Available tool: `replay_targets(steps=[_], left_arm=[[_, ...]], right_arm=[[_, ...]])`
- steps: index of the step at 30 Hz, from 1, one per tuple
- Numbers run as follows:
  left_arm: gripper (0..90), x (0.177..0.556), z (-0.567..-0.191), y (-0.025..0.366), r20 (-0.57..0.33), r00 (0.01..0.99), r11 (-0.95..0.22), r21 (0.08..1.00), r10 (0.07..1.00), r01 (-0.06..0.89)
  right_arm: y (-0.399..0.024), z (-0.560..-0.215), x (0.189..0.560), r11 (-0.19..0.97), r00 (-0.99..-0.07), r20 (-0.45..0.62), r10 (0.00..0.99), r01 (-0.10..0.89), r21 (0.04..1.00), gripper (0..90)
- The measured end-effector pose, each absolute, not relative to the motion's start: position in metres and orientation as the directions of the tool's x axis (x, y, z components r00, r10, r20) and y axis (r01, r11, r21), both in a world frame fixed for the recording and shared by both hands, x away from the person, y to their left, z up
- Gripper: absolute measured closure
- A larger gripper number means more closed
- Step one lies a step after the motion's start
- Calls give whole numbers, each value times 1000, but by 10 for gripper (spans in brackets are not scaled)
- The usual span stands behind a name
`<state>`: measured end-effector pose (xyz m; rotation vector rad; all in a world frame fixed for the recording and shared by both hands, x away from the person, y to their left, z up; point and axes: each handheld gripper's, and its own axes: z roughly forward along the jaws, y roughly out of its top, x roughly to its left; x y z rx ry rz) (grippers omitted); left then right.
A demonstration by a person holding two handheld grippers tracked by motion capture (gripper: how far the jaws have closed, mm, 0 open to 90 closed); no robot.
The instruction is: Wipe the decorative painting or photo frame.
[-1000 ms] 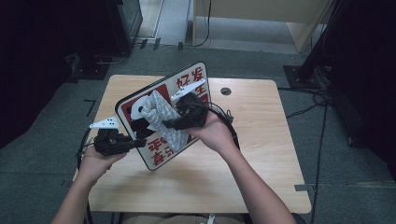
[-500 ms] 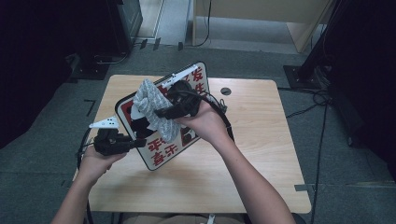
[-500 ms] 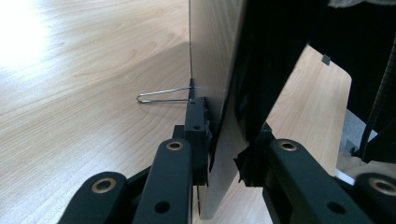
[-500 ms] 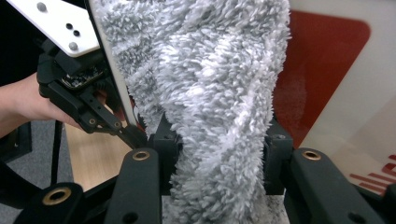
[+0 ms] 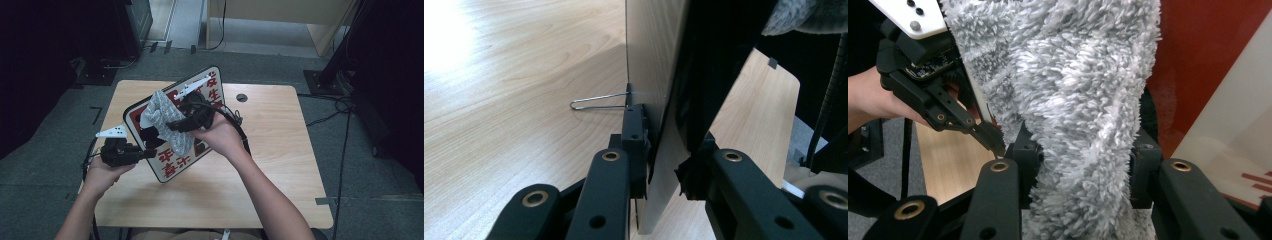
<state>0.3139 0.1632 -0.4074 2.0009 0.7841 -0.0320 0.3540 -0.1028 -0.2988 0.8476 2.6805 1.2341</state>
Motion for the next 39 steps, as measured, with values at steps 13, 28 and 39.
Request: replay_targets(steps=[13,28,39], left_arm=[[775,314,-408,163,-326,794,-339,773,513,536],[774,314,-408,163,-330,793,-337,772,512,538],[774,314,-408,163,-330,793,-338,772,511,539]], right_arm=[[-104,-313,351,539,-852,155,500,446,714,610],[-108,-333,348,539,-843,184,505,474,697,610],[-110,-346,346,543,-840,195,506,486,684,610]])
